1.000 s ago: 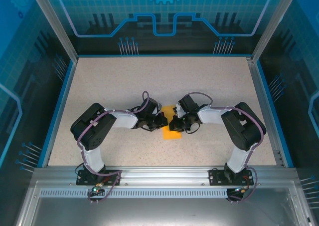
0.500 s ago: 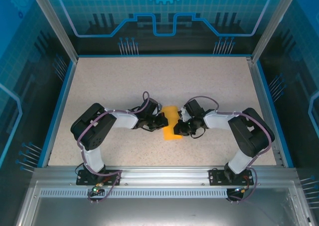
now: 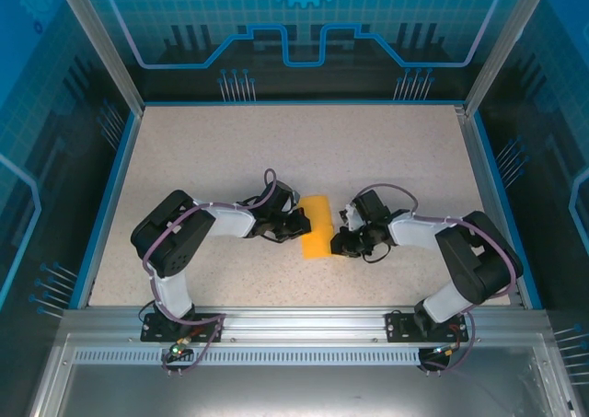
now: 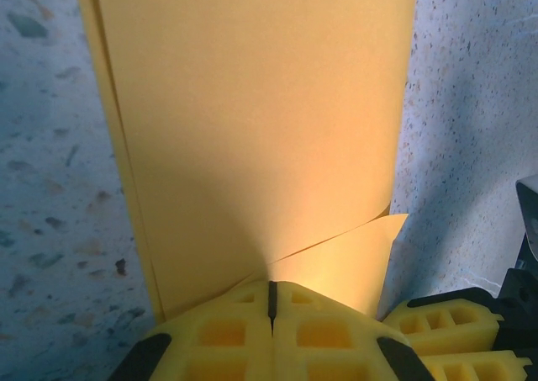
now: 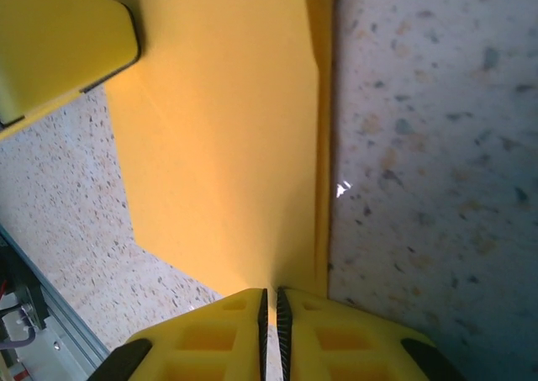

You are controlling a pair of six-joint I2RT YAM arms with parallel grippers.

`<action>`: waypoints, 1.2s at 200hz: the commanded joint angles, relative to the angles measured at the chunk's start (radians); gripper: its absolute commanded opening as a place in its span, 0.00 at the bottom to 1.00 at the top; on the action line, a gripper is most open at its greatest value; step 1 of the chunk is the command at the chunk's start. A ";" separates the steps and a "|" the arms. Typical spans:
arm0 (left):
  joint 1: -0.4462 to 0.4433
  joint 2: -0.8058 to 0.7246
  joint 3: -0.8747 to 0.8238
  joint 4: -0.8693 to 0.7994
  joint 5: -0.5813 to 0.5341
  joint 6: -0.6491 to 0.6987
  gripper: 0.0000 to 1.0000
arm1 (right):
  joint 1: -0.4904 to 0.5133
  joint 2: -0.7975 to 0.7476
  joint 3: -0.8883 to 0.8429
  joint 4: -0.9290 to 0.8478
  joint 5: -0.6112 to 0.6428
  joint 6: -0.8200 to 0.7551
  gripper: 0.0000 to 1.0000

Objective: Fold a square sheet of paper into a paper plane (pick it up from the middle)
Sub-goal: Fold the triangle a second time at the center of the table, then turn over the paper at the center of the table.

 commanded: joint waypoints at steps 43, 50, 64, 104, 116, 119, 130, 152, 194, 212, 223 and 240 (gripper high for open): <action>0.003 0.031 0.020 -0.058 -0.020 0.017 0.03 | -0.061 -0.061 -0.042 -0.125 0.029 -0.035 0.19; 0.002 0.031 0.022 -0.057 -0.018 0.017 0.03 | -0.064 -0.071 -0.034 -0.124 0.029 -0.039 0.20; 0.003 0.030 0.023 -0.056 -0.014 0.016 0.03 | -0.077 -0.083 -0.013 -0.129 0.032 -0.043 0.23; 0.002 0.020 0.030 -0.056 -0.005 0.013 0.04 | -0.104 -0.062 0.049 -0.091 0.004 -0.034 0.37; 0.003 0.018 0.030 -0.056 -0.005 0.013 0.04 | -0.105 -0.042 0.067 -0.082 -0.007 -0.034 0.38; 0.002 0.017 0.031 -0.056 -0.003 0.013 0.04 | -0.104 -0.036 0.072 -0.079 -0.010 -0.034 0.38; 0.003 0.013 0.031 -0.054 -0.001 0.013 0.05 | -0.105 -0.015 0.081 -0.066 -0.021 -0.029 0.38; 0.002 0.004 0.031 -0.054 0.002 0.015 0.06 | -0.104 0.018 0.093 -0.049 -0.038 -0.023 0.38; 0.002 -0.011 0.034 -0.059 0.007 0.021 0.07 | -0.090 0.074 0.107 -0.032 -0.074 -0.029 0.38; 0.002 -0.013 0.034 -0.059 0.007 0.020 0.07 | -0.084 0.083 0.104 -0.024 -0.076 -0.024 0.38; 0.003 -0.011 0.031 -0.058 0.006 0.021 0.07 | -0.081 0.086 0.100 -0.015 -0.081 -0.020 0.37; 0.002 -0.012 0.032 -0.059 0.007 0.022 0.07 | -0.076 0.086 0.097 -0.004 -0.092 -0.014 0.36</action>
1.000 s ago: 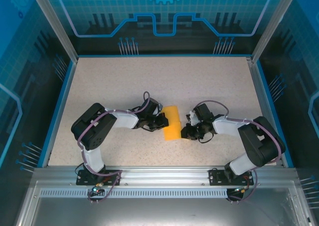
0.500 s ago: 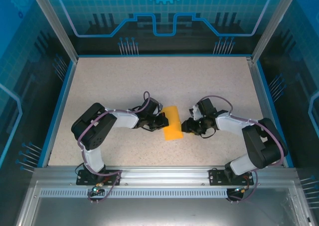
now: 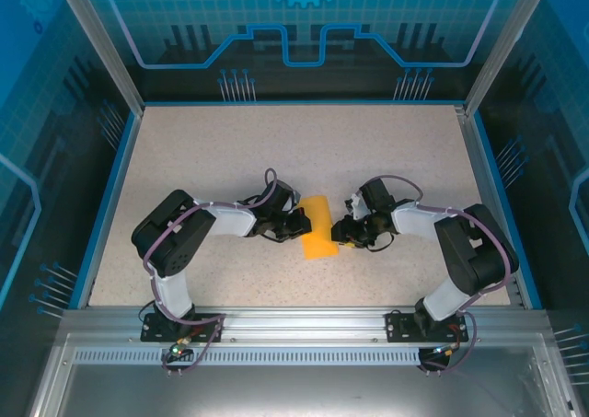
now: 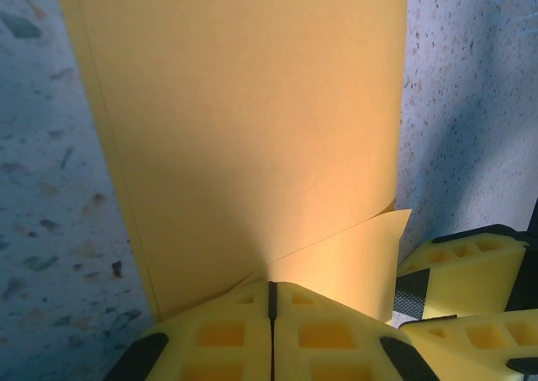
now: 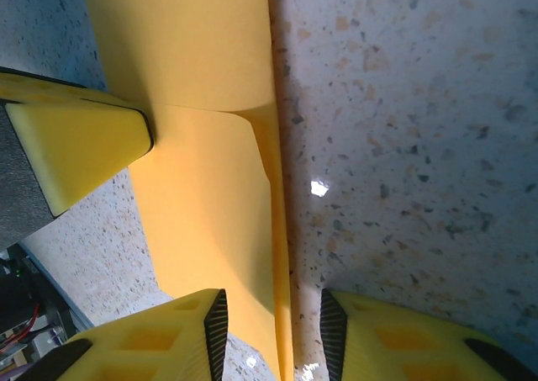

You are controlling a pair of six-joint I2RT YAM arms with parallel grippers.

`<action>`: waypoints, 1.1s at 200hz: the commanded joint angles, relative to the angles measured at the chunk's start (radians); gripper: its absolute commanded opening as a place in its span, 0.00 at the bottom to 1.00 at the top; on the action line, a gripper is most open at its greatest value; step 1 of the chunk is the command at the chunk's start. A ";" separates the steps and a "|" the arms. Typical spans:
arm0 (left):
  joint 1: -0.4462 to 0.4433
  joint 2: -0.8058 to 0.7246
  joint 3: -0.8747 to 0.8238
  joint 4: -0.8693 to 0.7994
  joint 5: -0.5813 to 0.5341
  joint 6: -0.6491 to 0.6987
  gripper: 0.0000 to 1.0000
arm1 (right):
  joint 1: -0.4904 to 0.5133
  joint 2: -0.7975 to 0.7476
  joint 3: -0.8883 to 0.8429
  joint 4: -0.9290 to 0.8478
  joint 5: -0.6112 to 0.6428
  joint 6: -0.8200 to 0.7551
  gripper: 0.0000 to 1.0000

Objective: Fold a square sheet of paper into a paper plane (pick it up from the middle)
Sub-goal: Turn over the paper at the center of the table.

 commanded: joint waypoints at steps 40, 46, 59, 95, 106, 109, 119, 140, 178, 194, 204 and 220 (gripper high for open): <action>0.003 -0.015 0.019 -0.034 0.001 0.020 0.08 | 0.013 0.024 0.000 0.063 -0.067 0.025 0.34; 0.004 -0.015 0.021 -0.033 0.003 0.021 0.08 | 0.013 0.024 -0.001 0.067 -0.069 0.028 0.33; 0.003 -0.014 0.025 -0.033 0.003 0.021 0.08 | 0.012 0.026 -0.002 0.068 -0.066 0.028 0.33; 0.003 -0.012 0.029 -0.027 0.008 0.017 0.08 | 0.011 0.043 -0.002 0.084 -0.068 0.031 0.31; 0.003 -0.014 0.028 -0.028 0.006 0.015 0.09 | 0.011 0.047 -0.008 0.096 -0.071 0.034 0.31; 0.003 -0.013 0.027 -0.026 0.006 0.014 0.09 | 0.010 0.048 -0.008 0.099 -0.071 0.034 0.30; 0.004 -0.014 0.027 -0.022 0.007 0.011 0.10 | 0.008 0.055 -0.010 0.105 -0.076 0.036 0.30; 0.004 -0.021 0.024 -0.007 0.014 -0.001 0.12 | 0.003 0.062 -0.013 0.118 -0.080 0.034 0.26; 0.002 -0.097 0.027 0.003 0.045 -0.032 0.26 | -0.025 0.060 -0.028 0.147 -0.113 0.027 0.14; 0.003 -0.153 0.040 -0.063 0.004 -0.008 0.32 | -0.031 0.048 -0.029 0.148 -0.126 0.025 0.09; 0.001 -0.187 0.045 -0.102 -0.026 0.007 0.35 | -0.031 0.036 -0.027 0.139 -0.126 0.021 0.08; 0.003 -0.237 0.043 -0.149 -0.073 0.024 0.37 | -0.033 0.012 -0.020 0.116 -0.120 0.012 0.07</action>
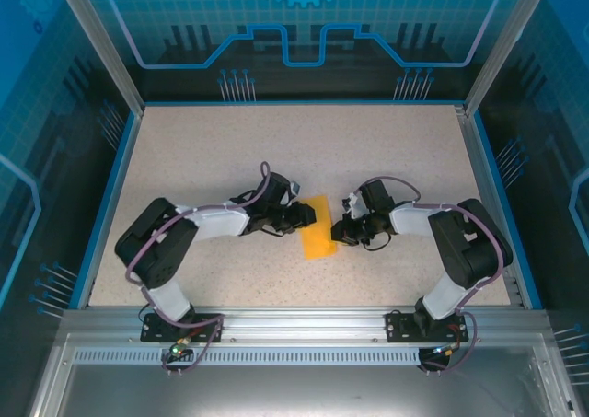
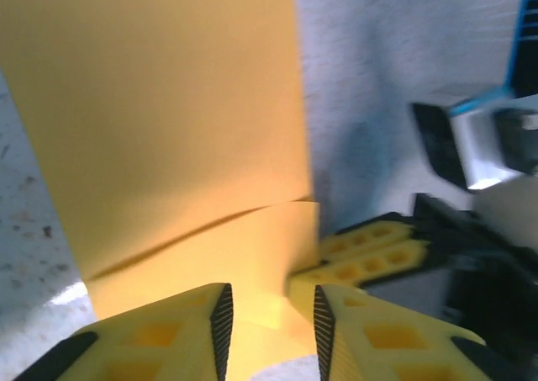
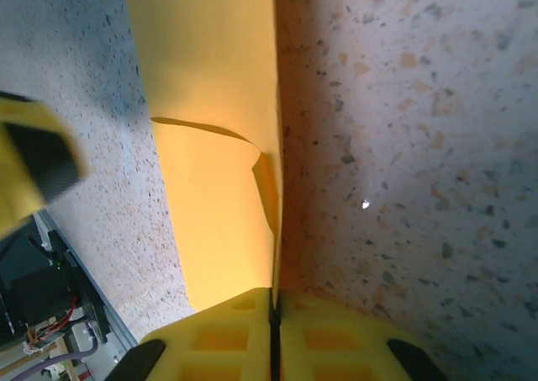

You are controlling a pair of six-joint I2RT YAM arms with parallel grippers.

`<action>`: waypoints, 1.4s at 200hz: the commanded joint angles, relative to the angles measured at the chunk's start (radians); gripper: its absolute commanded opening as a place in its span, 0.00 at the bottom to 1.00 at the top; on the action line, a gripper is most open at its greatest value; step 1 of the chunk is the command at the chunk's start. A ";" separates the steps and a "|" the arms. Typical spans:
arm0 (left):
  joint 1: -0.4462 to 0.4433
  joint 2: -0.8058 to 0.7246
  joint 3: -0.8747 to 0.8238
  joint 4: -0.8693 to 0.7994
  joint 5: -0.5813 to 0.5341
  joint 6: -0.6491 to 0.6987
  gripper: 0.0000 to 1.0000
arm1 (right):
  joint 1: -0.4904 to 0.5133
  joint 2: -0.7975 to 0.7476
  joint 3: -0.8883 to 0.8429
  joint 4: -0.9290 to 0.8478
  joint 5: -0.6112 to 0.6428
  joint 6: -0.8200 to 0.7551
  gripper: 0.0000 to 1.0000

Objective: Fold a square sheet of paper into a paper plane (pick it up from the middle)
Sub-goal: Turn over the paper at the center of the table.

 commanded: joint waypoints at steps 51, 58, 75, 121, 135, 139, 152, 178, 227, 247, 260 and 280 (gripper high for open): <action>0.003 -0.236 -0.029 -0.186 -0.227 0.041 0.40 | -0.017 -0.142 0.046 -0.180 0.074 -0.065 0.04; 0.005 -0.252 -0.040 -0.186 -0.246 0.035 0.40 | -0.014 -0.163 0.058 -0.215 0.104 -0.075 0.04; 0.008 -0.292 -0.072 -0.178 -0.287 0.015 0.42 | -0.009 -0.223 0.089 -0.305 0.186 -0.092 0.05; 0.033 -0.393 -0.140 -0.188 -0.371 -0.016 0.47 | 0.080 -0.366 0.261 -0.621 0.560 -0.150 0.07; 0.042 -0.423 -0.162 -0.200 -0.397 -0.027 0.48 | 0.151 -0.370 0.341 -0.755 0.764 -0.140 0.07; 0.045 -0.433 -0.170 -0.203 -0.405 -0.028 0.48 | 0.176 -0.367 0.370 -0.794 0.824 -0.133 0.07; 0.054 -0.470 -0.195 -0.212 -0.437 -0.039 0.49 | 0.251 -0.331 0.453 -0.932 1.019 -0.079 0.07; 0.069 -0.560 -0.241 -0.272 -0.537 -0.058 0.51 | 0.376 -0.198 0.601 -1.143 1.253 0.046 0.07; 0.141 -0.735 -0.301 -0.443 -0.665 -0.066 0.52 | 0.534 0.141 0.814 -1.272 1.229 0.187 0.07; 0.166 -0.801 -0.312 -0.525 -0.712 -0.059 0.52 | 0.590 0.292 0.913 -1.269 1.165 0.205 0.08; 0.178 -0.849 -0.328 -0.559 -0.734 -0.057 0.52 | 0.618 0.389 0.985 -1.255 1.109 0.193 0.13; 0.196 -0.928 -0.348 -0.612 -0.737 -0.045 0.52 | 0.643 0.463 1.035 -1.139 0.957 0.133 0.24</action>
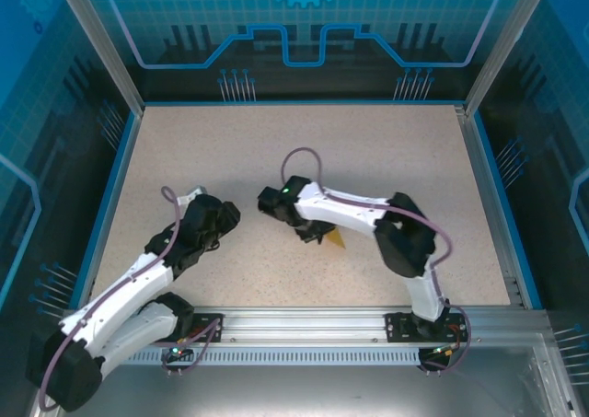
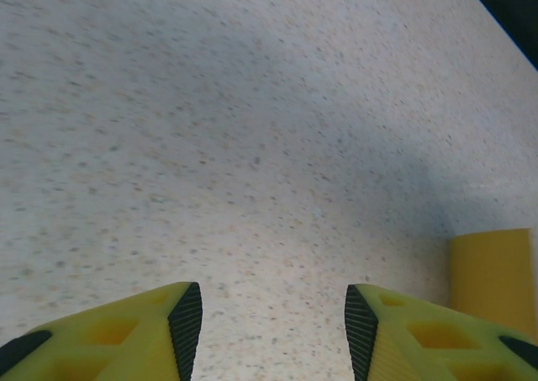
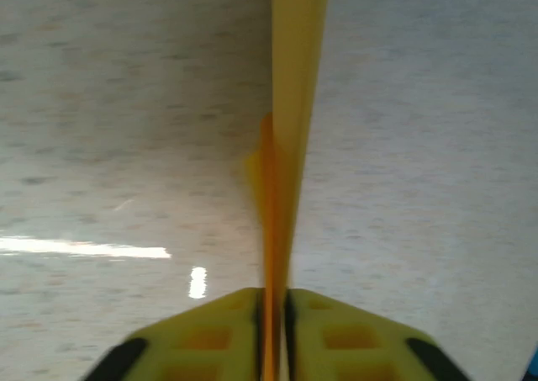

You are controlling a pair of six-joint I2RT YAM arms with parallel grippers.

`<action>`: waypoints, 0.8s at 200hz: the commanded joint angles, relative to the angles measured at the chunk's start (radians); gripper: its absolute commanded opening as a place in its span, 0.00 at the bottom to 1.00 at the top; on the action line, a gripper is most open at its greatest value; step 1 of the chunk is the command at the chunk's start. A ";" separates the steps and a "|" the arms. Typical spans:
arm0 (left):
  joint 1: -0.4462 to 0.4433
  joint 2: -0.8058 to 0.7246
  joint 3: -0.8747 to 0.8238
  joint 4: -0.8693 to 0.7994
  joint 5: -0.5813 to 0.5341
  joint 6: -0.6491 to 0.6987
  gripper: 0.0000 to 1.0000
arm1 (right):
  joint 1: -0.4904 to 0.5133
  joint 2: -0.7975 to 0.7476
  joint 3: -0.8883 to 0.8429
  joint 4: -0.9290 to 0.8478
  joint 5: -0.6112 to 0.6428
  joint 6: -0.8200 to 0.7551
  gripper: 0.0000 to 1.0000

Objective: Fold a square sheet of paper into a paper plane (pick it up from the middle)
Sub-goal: Turn over the paper at the center of the table.

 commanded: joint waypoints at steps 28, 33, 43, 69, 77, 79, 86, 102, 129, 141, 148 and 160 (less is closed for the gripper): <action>0.029 -0.187 -0.053 -0.185 -0.039 0.033 0.55 | 0.042 -0.082 -0.056 0.327 -0.323 -0.058 0.46; 0.030 -0.203 -0.060 -0.182 -0.027 0.039 0.56 | 0.037 -0.118 -0.096 0.380 -0.349 -0.062 0.49; 0.031 -0.226 -0.074 -0.172 0.010 0.053 0.57 | 0.023 -0.211 -0.190 0.470 -0.385 -0.067 0.51; 0.030 -0.239 -0.110 -0.095 0.190 0.094 0.58 | -0.075 -0.424 -0.473 0.735 -0.501 -0.070 0.46; 0.029 -0.233 -0.123 -0.052 0.257 0.098 0.58 | -0.115 -0.461 -0.544 0.809 -0.552 -0.069 0.39; 0.029 -0.231 -0.126 -0.045 0.275 0.100 0.58 | -0.126 -0.473 -0.569 0.821 -0.562 -0.069 0.37; 0.027 -0.222 -0.142 0.002 0.333 0.099 0.58 | -0.164 -0.506 -0.639 0.905 -0.621 -0.073 0.33; 0.027 -0.186 -0.191 0.118 0.434 0.075 0.58 | -0.244 -0.544 -0.760 1.082 -0.780 -0.070 0.27; 0.023 -0.108 -0.228 0.234 0.510 0.033 0.59 | -0.302 -0.496 -0.817 1.162 -0.911 -0.104 0.19; 0.019 -0.081 -0.224 0.249 0.523 0.037 0.61 | -0.301 -0.472 -0.818 1.165 -0.909 -0.116 0.19; 0.017 -0.068 -0.220 0.249 0.528 0.041 0.61 | -0.303 -0.457 -0.824 1.177 -0.899 -0.107 0.19; 0.014 -0.047 -0.208 0.249 0.538 0.045 0.61 | -0.305 -0.431 -0.838 1.198 -0.886 -0.080 0.18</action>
